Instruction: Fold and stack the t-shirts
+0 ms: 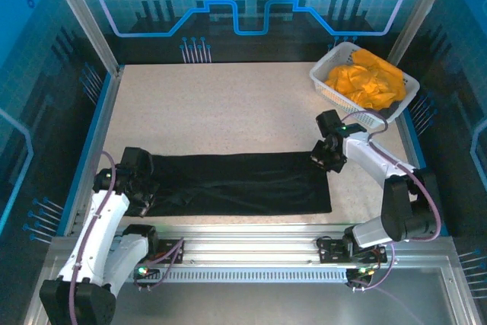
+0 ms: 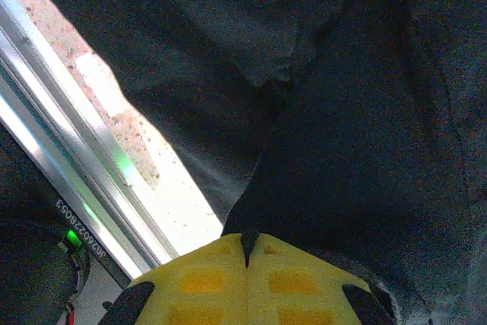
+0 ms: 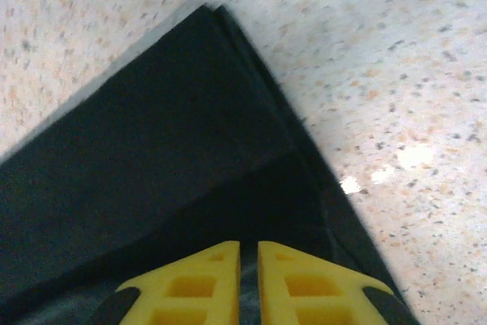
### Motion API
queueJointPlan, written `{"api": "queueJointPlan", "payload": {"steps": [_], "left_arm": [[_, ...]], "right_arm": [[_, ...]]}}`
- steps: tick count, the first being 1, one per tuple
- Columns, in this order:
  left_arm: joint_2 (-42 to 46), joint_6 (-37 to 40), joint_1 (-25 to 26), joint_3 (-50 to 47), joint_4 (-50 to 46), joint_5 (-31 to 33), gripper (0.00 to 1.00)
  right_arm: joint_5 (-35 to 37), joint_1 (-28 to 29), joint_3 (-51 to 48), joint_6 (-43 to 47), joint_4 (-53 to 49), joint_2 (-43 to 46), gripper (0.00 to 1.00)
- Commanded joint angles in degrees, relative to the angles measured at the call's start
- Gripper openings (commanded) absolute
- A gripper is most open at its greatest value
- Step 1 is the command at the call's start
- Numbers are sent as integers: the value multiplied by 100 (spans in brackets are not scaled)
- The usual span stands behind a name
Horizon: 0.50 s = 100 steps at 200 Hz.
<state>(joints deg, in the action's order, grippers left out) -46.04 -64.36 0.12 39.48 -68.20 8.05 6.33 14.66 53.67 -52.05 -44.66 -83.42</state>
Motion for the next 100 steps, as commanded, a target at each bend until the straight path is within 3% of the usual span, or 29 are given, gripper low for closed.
{"api": "queueJointPlan", "payload": {"steps": [1,20,100], "left_arm": [[110,-289,14,50,-395,-202,0],[192,-446,64,51,-429,-349,0],[38,-699,488,-103,-187,-600,0]], "right_arm": [[-170,123,-24,-174,61,-259,6],[-159,100,-158,-209,95,-461,1],[-158,-12,-254,-70,64,-1026,0]]}}
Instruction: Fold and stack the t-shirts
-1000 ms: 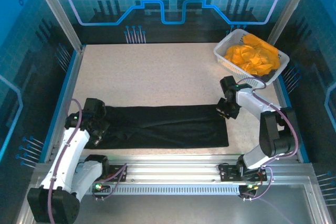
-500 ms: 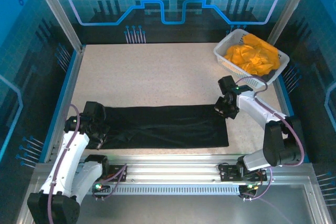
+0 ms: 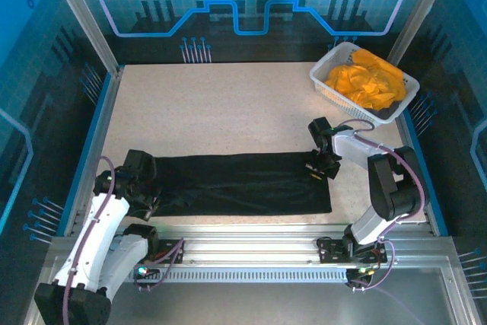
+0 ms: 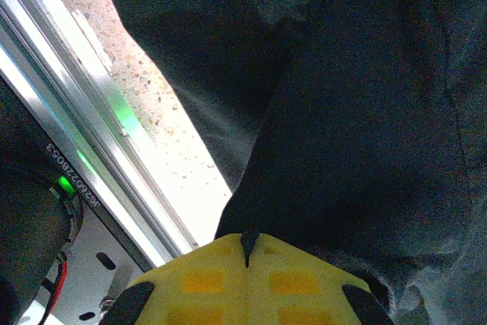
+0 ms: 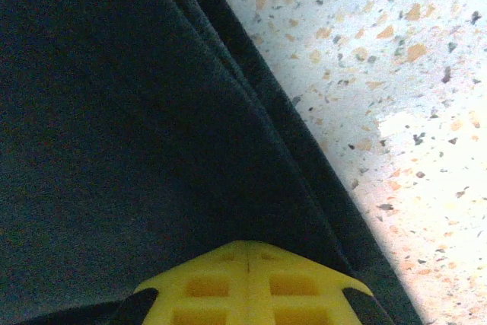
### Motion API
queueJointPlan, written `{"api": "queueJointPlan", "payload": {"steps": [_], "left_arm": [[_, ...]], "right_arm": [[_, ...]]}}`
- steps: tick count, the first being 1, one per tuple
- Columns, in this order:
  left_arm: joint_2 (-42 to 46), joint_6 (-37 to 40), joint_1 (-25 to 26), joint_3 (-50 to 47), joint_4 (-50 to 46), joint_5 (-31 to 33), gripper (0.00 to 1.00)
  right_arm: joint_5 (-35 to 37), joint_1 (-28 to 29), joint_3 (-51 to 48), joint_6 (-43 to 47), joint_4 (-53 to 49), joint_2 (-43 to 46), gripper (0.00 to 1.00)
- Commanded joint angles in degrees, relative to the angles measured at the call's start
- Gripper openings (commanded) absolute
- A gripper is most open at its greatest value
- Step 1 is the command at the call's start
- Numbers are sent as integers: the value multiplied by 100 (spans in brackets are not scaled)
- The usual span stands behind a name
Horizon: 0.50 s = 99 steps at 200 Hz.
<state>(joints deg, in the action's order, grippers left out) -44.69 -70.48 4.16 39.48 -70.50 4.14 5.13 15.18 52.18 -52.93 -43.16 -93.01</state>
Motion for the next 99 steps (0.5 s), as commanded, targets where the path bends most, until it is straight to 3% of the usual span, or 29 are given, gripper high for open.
{"api": "queueJointPlan", "payload": {"steps": [1,99], "left_arm": [[-104,-84,88,-114,57,-224,0],[-825,-163,452,-415,988,-265,0]], "right_arm": [[-38,-61,-104,18,-87,-63,0],[442,275,477,185,-482,571,3]]}}
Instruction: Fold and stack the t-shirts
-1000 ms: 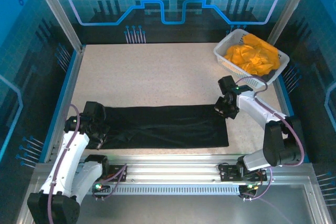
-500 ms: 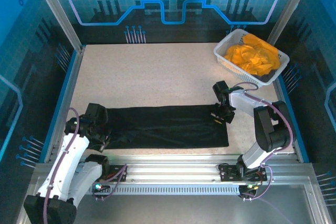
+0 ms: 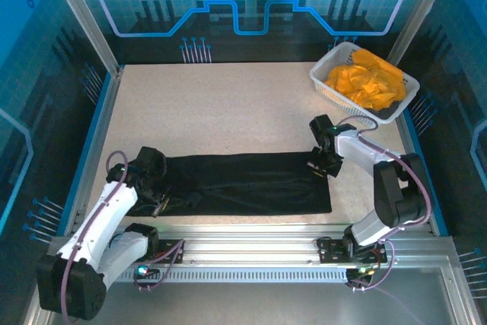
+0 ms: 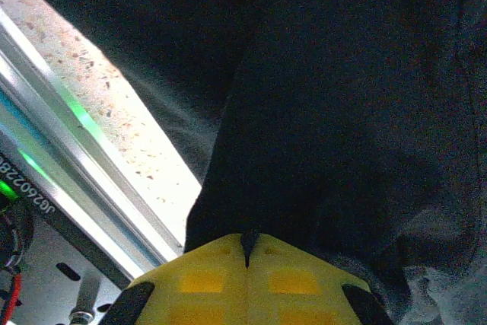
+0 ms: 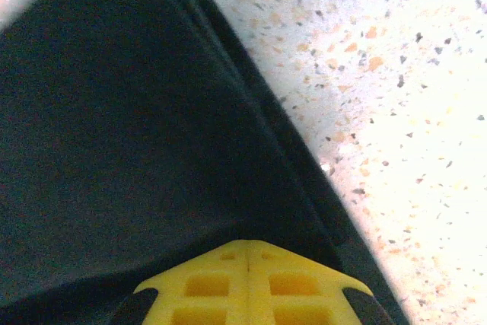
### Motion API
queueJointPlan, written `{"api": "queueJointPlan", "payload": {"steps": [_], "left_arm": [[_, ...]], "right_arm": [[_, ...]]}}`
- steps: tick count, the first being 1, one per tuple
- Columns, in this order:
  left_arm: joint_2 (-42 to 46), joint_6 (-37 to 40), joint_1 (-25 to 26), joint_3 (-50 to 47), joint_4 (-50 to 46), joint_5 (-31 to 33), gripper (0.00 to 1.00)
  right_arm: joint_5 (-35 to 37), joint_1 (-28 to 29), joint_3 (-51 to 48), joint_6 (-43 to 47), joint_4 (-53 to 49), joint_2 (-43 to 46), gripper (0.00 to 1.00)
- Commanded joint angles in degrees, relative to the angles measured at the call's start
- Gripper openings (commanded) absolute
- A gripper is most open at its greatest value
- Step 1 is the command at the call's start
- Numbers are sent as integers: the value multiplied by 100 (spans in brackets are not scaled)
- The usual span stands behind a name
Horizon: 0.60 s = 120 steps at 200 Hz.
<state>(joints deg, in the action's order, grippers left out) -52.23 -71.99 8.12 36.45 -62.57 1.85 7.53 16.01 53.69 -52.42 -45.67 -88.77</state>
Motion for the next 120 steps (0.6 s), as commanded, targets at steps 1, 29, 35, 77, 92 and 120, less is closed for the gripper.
{"api": "queueJointPlan", "payload": {"steps": [1,29,35,77,92,120], "left_arm": [[-70,-10,53,-111,202,-40,0],[-242,70,58,-188,419,-36,0],[-265,91,58,-226,511,-40,0],[-345,337,58,-482,1703,-513,53],[-259,497,52,-240,1597,-388,62],[-209,808,-435,21,1845,-566,58]], "right_arm": [[203,201,340,144,-236,140,3],[133,471,563,209,-240,-32,4],[103,526,595,221,-197,-58,4],[-367,710,682,263,129,-386,7],[-489,706,719,309,191,-501,8],[-1017,723,918,479,303,-896,13]]}}
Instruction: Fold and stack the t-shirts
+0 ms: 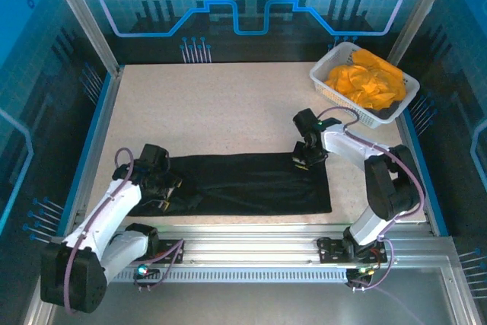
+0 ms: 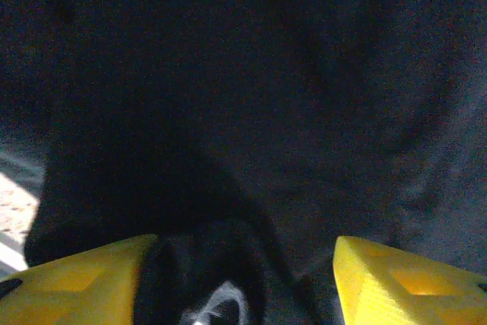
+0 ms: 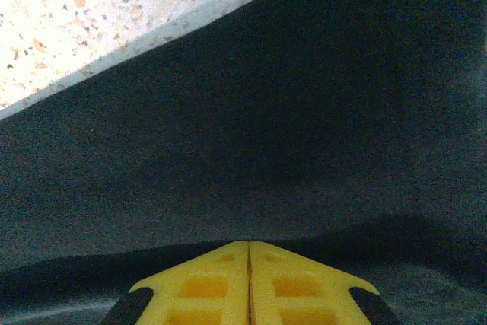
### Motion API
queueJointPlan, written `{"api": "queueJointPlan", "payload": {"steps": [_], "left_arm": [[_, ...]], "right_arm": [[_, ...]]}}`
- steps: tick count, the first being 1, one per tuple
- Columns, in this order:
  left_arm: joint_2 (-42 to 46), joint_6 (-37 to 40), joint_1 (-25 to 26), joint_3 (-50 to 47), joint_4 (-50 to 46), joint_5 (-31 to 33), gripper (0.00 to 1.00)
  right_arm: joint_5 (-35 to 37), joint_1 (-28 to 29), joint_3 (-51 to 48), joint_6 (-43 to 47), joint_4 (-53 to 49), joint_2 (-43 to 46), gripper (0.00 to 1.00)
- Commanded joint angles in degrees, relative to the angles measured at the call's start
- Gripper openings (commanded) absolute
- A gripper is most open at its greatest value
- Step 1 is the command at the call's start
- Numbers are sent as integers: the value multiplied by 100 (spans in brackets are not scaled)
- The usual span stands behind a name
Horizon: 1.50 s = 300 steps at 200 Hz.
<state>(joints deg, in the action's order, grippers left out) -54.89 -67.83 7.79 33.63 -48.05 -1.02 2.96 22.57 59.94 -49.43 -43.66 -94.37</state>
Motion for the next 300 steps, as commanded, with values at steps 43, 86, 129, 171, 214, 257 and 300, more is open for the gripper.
{"api": "queueJointPlan", "payload": {"steps": [43,86,129,171,214,257,300], "left_arm": [[-1426,883,-1359,487,1122,-956,47],[-2513,704,-1359,812,1241,-919,42],[-3926,834,-1366,1855,1509,-1076,45],[-5013,1252,-1368,3543,1012,-1021,50],[-5105,1597,-1487,4271,664,-968,52],[-3975,2349,-946,3651,734,-972,54],[-3617,3044,604,3426,473,-579,55]], "right_arm": [[-652,-163,687,54,-327,-1420,13],[-556,-521,1520,37,-871,-2040,12],[-568,-915,2461,177,-1192,-2695,12],[-837,-1299,4028,421,-1636,-3556,12],[-1541,-1535,5549,1338,-1827,-4114,13],[-1917,-1257,4339,1650,-942,-2492,37],[-2155,-848,2763,1452,-349,-1214,40]]}}
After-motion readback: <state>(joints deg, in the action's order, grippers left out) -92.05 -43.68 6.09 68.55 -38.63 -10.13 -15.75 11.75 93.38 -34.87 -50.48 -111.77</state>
